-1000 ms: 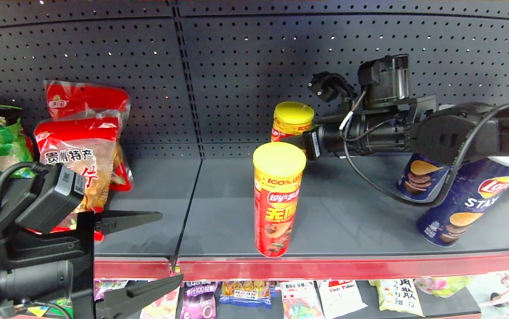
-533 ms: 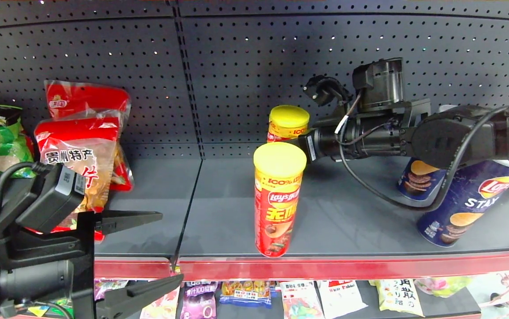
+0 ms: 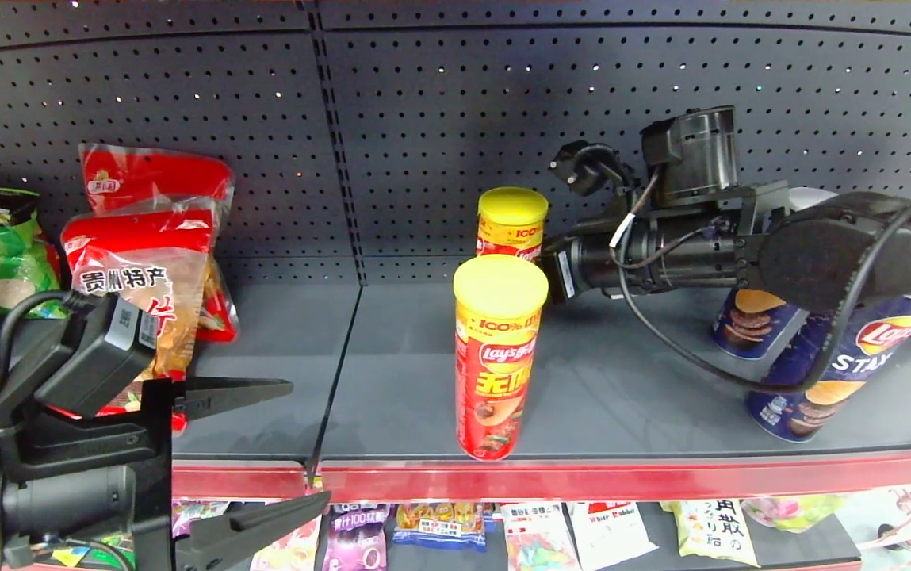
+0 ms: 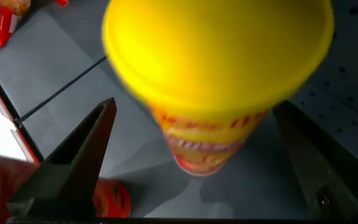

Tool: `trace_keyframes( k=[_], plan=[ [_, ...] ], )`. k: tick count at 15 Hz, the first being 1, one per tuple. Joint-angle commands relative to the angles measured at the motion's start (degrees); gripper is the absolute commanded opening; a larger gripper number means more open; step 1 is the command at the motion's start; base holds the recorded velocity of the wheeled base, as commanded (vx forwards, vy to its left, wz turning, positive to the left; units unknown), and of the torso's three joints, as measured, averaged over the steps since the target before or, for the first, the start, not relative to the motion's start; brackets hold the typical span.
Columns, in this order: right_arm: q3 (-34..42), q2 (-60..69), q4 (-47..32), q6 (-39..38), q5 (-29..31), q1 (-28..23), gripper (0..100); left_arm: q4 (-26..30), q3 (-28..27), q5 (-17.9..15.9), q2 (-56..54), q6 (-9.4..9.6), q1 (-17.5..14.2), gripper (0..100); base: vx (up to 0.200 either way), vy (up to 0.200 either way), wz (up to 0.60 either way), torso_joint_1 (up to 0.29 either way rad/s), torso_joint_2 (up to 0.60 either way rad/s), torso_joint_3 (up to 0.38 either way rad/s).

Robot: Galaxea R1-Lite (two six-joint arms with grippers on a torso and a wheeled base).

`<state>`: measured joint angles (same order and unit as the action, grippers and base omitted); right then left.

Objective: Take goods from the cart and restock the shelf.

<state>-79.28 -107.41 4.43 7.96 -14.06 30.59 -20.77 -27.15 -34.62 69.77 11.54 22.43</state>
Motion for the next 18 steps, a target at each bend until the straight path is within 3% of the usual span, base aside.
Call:
trace_keyframes(
  k=[1, 5, 11, 12, 18],
  plan=[
    [6.68, 6.95, 0.06, -0.05, 1.40, 0.00, 100, -0.15, -0.19, 0.17, 1.25, 0.06, 0.86, 100, 0.000, 0.000, 0.00, 0.000, 0.00, 0.000],
    [20.13, 19.87, 0.41, -0.14, 1.84, 0.00, 100, -0.50, -1.86, 2.28, 5.20, 0.14, 2.88, 100, 0.000, 0.000, 0.00, 0.000, 0.00, 0.000],
    [29.53, 32.70, 0.50, -0.05, 1.84, 2.28, 100, -0.58, -6.87, 2.89, 11.62, 0.41, 3.94, 100, 0.000, 0.000, 0.00, 0.000, 0.00, 0.000],
    [33.84, 38.77, 0.50, 0.04, 2.28, 3.25, 100, -0.58, -8.71, 3.33, 14.17, 0.41, 4.29, 100, 0.000, 0.000, 0.00, 0.000, 0.00, 0.000],
    [38.05, 48.96, -0.12, -0.05, 3.68, 1.76, 100, -5.77, -13.46, 3.77, 22.69, 0.32, 5.17, 100, 0.000, 0.000, 0.00, 0.000, 0.00, 0.000]
  ],
)
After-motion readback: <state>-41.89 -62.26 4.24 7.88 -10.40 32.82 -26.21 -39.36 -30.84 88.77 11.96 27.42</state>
